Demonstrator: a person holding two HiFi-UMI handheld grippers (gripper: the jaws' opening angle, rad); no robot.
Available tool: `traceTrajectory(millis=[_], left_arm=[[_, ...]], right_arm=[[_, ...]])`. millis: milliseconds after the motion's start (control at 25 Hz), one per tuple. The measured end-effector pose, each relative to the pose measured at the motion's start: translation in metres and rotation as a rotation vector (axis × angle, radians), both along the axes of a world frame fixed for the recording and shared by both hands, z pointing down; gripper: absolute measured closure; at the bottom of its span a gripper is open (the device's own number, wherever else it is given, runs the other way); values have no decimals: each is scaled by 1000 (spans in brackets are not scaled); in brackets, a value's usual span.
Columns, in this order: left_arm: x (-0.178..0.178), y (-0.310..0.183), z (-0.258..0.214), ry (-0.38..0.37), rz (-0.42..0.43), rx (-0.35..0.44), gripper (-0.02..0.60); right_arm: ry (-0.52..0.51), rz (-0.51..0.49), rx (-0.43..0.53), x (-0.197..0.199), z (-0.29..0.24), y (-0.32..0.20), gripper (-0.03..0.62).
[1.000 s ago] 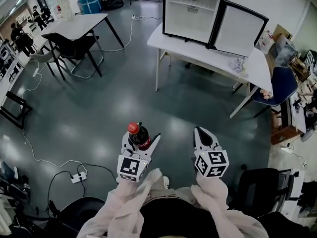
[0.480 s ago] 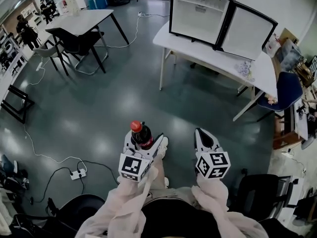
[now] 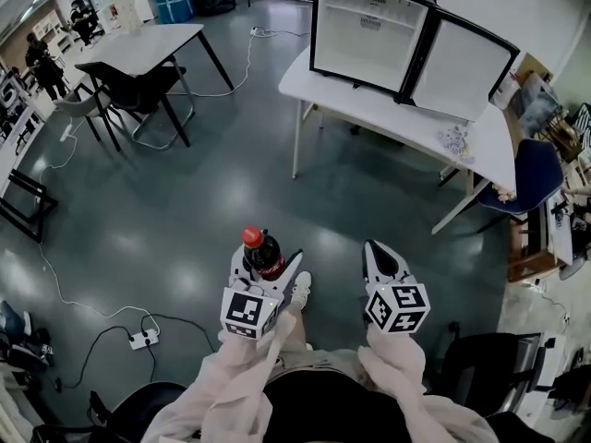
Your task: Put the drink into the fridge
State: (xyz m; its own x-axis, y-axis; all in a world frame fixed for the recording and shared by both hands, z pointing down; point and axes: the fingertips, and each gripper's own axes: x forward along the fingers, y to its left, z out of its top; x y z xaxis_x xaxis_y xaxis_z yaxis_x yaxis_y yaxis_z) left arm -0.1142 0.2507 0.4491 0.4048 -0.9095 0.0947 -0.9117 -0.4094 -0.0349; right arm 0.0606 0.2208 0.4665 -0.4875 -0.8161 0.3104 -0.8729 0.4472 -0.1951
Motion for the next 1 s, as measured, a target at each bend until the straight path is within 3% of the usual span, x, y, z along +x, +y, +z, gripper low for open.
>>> traceTrajectory(millis=[1000], left_arm=[[-42, -235, -29, -14, 43, 25, 252]], right_arm=[[-18, 92, 26, -28, -29, -227, 580]])
